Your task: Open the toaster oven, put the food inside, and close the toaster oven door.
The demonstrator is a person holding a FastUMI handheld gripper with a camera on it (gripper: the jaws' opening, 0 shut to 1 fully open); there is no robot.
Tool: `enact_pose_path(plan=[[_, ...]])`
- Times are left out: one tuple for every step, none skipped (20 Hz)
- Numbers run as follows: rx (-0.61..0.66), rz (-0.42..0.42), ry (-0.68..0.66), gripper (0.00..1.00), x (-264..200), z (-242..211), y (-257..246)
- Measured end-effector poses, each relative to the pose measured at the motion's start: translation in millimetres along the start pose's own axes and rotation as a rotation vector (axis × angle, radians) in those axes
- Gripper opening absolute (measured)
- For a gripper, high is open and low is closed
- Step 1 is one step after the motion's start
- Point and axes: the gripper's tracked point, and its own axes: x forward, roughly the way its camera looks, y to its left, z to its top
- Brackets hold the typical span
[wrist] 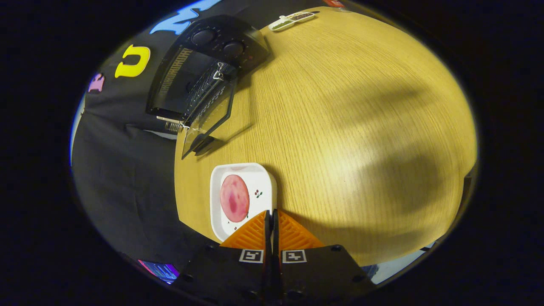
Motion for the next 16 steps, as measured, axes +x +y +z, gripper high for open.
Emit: enact_pose_path(plan=[[0.018,0.012,-0.01,0.02,0.1,-1.6,4.8],[0.034,0.027,-0.021,0.02,1.0,-4.1,10.6],[0.048,0.043,-0.034,0.02,1.4,-5.6,17.4],[0.062,0.062,-0.048,0.02,2.0,-7.6,24.9],[0.078,0.082,-0.063,0.02,2.2,-8.1,33.1],[0.094,0.1,-0.081,0.02,0.2,-10.1,41.0],[0.111,0.118,-0.101,0.02,-1.0,-10.1,48.9],[0.127,0.133,-0.123,0.02,-1.4,-10.3,57.9],[0.14,0.146,-0.149,0.02,-1.7,-8.9,67.0],[0.149,0.158,-0.177,0.02,-3.0,-8.0,75.1],[0.158,0.166,-0.207,0.02,-4.3,-5.8,83.5],[0.169,0.175,-0.237,0.02,-5.6,-4.3,91.4],[0.186,0.182,-0.271,0.02,-6.4,-0.4,99.4],[0.205,0.193,-0.303,0.02,-6.0,2.2,106.8],[0.227,0.203,-0.333,0.02,-5.2,6.6,114.8],[0.248,0.211,-0.359,0.02,-3.6,8.6,122.5]])
